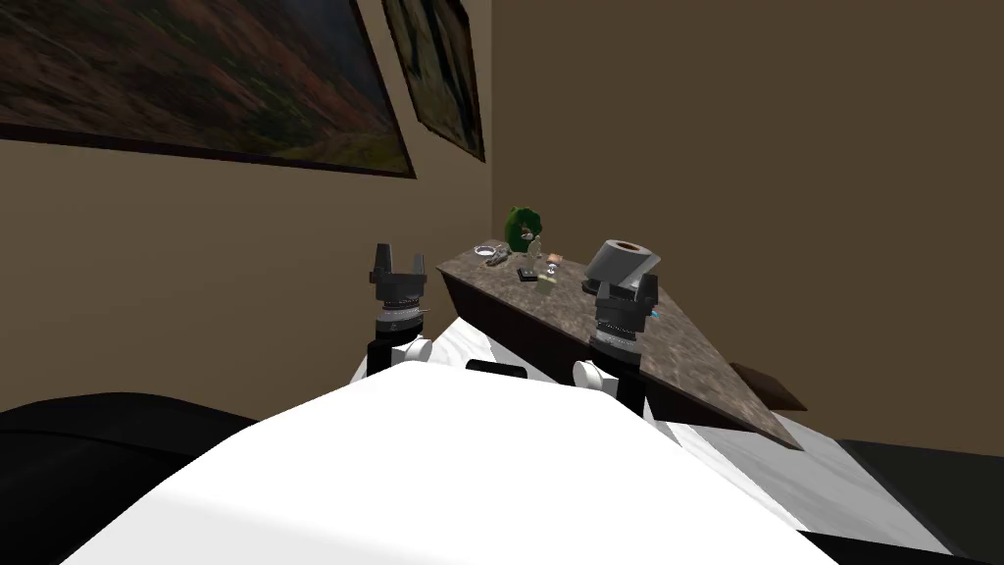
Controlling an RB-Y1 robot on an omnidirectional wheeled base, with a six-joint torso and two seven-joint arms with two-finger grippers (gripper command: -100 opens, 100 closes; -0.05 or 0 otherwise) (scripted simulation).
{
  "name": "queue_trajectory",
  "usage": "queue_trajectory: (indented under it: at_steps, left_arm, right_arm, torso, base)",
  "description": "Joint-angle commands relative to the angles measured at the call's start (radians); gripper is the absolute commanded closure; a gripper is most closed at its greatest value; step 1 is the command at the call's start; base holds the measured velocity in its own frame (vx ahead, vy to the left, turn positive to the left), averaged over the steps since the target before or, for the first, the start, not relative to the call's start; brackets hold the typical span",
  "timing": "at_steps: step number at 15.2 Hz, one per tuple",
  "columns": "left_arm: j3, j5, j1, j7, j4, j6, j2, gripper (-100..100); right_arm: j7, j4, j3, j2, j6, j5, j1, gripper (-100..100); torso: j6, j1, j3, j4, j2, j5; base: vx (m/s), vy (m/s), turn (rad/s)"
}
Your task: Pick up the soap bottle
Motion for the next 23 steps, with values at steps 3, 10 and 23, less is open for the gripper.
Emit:
queue_trajectory:
  at_steps: [3,10,23]
  left_arm:
    - [0.000,0.000,0.000,0.000,0.000,0.000,0.000,0]
    - [0.000,0.000,0.000,0.000,0.000,0.000,0.000,0]
    - [0.000,0.000,0.000,0.000,0.000,0.000,0.000,0]
  right_arm:
    - [-0.011,0.015,0.001,-0.078,0.006,0.011,0.012,-100]
    - [-0.036,0.060,0.005,-0.215,0.015,0.039,0.042,-100]
    - [-0.078,0.157,0.017,-0.484,0.028,0.094,0.091,-100]
  torso:
    - [0.000,-0.001,0.000,0.000,0.000,0.000]
    - [0.000,-0.002,0.000,0.000,0.001,0.000]
    - [0.000,-0.002,0.000,0.000,0.000,0.000]
  base:
    - [-0.008,-0.006,0.023]
    - [-0.009,-0.015,0.041]
    - [0.000,-0.014,0.066]
